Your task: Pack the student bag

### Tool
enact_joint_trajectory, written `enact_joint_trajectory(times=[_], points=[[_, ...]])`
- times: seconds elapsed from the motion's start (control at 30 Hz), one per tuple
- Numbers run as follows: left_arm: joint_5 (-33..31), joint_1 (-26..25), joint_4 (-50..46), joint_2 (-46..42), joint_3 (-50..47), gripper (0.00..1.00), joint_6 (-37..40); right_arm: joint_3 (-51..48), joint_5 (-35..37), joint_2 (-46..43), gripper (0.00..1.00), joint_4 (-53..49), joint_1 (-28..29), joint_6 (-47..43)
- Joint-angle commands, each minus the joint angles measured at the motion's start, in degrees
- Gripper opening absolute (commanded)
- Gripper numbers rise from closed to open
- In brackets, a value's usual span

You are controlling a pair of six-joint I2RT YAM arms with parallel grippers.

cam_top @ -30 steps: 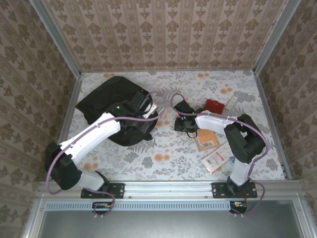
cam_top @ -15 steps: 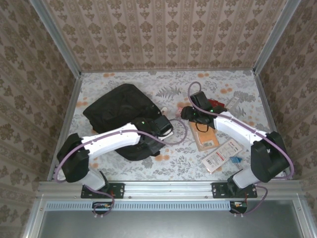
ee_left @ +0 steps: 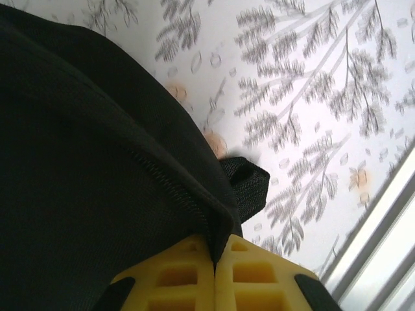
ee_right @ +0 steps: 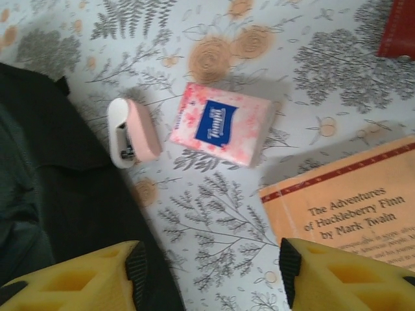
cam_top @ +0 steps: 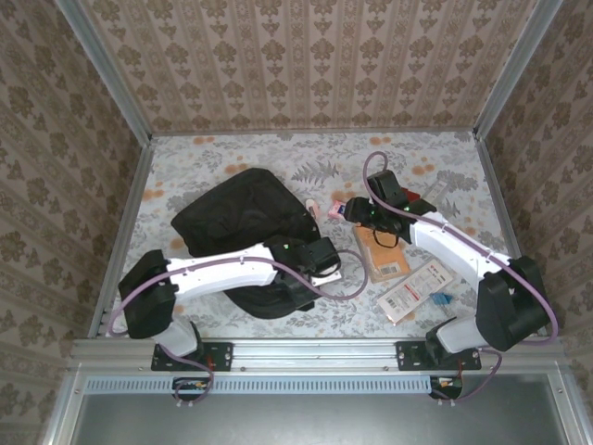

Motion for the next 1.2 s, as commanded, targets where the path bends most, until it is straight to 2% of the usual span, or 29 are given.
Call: enact_joint_trajectory(times=[0.0,0.13,0.2,0.3,0.37,0.43,0.53,0.63,0.73,0.87,1.0,1.17], points=[[2.4,1.8,-4.5,-5.0,-2.5,0.37,-3.4,3.1,-5.4,1.6,0.64,0.5,0.2,-2.0],[5.1,9.4,-2.0,-15.8,-3.8,0.77,-10.0,6.8,-10.4,5.8,0.68,1.6,0.1,-4.1],[9.1,14.6,1.2,-22.9,-5.1,0.80,-12.7,10.1,-13.6,8.9,0.72,1.1,0.2,-5.0],[14.6,26.1,4.8,-32.0,-8.5,0.85,-20.1,16.2,-17.4,14.7,0.73,-0.7,0.8,-5.8],[12.7,35.1,1.2,-35.4,-10.2,0.85,-26.5,19.5,-20.2,18.0,0.75,-0.8,1.3,-6.2],[6.9,44.7,-7.5,-36.7,-10.7,0.85,-32.1,23.2,-20.7,21.3,0.75,-2.0,1.7,-6.1],[1.5,54.7,-17.7,-38.5,-11.4,0.87,-39.1,26.8,-21.9,24.8,0.79,-2.4,2.4,-6.3],[-5.7,57.3,-24.1,-38.3,-11.9,0.88,-44.3,29.3,-21.6,27.0,0.80,-2.9,2.8,-6.6],[-5.3,64.2,-24.3,-38.5,-14.3,0.89,-45.0,31.0,-21.5,28.7,0.80,-3.4,3.2,-6.8],[2.1,70.5,-13.3,-36.3,-18.9,0.88,-45.1,31.3,-21.8,30.1,0.80,-2.8,3.8,-6.9],[7.9,71.0,2.5,-30.5,-20.6,0.87,-45.8,29.4,-22.1,30.0,0.80,-0.9,3.8,-6.1],[5.7,71.1,6.4,-18.6,-13.1,0.87,-43.4,27.3,-23.3,29.3,0.80,0.1,3.9,-5.5]])
